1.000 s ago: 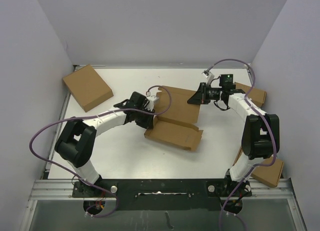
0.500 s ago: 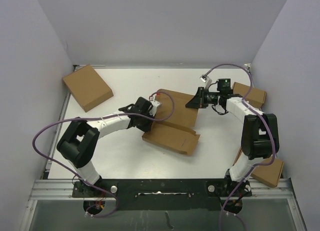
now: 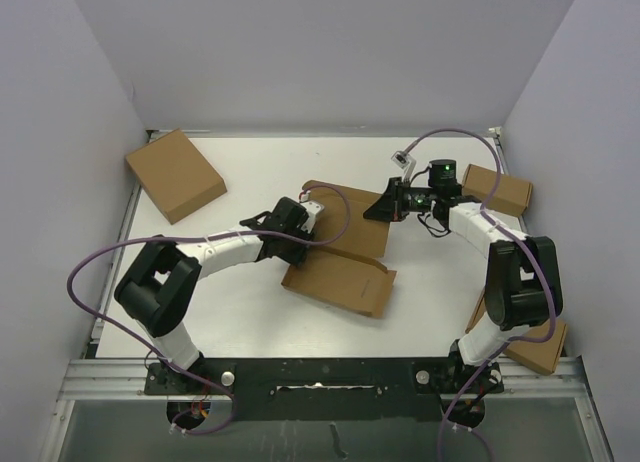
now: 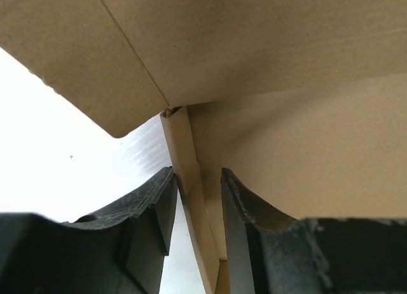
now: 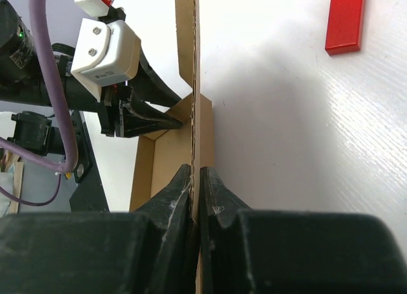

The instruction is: Fold the paper box

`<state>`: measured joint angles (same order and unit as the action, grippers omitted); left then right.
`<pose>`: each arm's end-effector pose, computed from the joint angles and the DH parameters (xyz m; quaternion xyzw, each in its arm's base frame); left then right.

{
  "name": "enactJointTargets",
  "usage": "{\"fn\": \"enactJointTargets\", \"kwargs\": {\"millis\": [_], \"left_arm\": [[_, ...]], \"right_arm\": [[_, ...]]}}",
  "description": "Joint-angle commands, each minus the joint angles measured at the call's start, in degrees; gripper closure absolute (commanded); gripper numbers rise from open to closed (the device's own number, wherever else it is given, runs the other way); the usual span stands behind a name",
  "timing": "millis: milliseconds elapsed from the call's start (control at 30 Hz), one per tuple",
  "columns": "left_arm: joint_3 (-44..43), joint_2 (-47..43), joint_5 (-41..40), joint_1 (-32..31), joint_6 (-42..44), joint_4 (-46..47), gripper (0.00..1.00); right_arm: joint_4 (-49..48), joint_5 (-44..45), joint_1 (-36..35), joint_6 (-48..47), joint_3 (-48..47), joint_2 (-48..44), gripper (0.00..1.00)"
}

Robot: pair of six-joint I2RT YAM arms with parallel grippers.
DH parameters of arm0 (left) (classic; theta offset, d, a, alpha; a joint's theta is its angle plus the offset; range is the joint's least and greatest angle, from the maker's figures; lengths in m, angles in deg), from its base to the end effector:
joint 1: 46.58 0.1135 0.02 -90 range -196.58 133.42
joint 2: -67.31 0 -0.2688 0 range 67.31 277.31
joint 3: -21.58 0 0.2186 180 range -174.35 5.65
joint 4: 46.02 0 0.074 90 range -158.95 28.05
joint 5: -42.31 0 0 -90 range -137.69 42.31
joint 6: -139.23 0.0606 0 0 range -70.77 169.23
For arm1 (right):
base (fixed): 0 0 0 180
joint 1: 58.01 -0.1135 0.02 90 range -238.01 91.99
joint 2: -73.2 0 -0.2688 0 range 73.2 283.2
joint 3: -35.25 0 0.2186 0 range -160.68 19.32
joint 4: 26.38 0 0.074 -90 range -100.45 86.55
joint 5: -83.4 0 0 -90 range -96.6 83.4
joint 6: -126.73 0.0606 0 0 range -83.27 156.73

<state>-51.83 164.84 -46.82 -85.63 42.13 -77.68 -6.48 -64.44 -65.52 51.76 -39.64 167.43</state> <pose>0.2560 -0.2089 0.1794 0.2652 0.9182 -0.1220 0.2678 0.3189 0.0938 0.2420 -0.1550 0.8027 0.5018 0.2825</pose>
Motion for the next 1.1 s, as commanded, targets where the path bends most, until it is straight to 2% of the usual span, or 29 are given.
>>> {"fn": "enactJointTargets", "kwargs": {"millis": [0,367,533,600,700,900,1067], "left_arm": [[-0.35,-1.30,-0.29,0.10,-1.43,3.34,0.68],[-0.49,-1.51,-4.98,-0.02,-1.17,-0.64,0.68],[-0.36,-1.04,-6.42,-0.13,-1.34,-1.19,0.85],[-0.36,-1.03,-6.93,-0.07,-1.28,-1.32,0.95],[-0.52,-1.03,-7.67,-0.43,-1.09,-1.37,1.00],[-0.38,-1.99,-9.75,-1.49,-0.03,-0.86,1.00],[-1.21,-3.71,-7.94,-1.47,-0.74,-0.93,0.76]], "right_arm": [[-3.99,-2.01,-0.03,-1.09,0.31,-3.23,1.00],[-3.89,-1.22,-0.03,-1.84,0.42,-3.41,1.00],[-3.79,-1.04,-0.09,-2.02,0.42,-3.62,1.00],[-3.77,-1.00,-0.01,-2.02,0.42,-3.61,1.00],[-3.80,-1.04,-0.05,-2.02,0.37,-3.55,1.00],[-3.87,-1.45,0.04,-1.93,0.34,-3.97,1.00],[-4.37,-2.45,0.50,-1.52,0.42,-4.05,1.00]]}}
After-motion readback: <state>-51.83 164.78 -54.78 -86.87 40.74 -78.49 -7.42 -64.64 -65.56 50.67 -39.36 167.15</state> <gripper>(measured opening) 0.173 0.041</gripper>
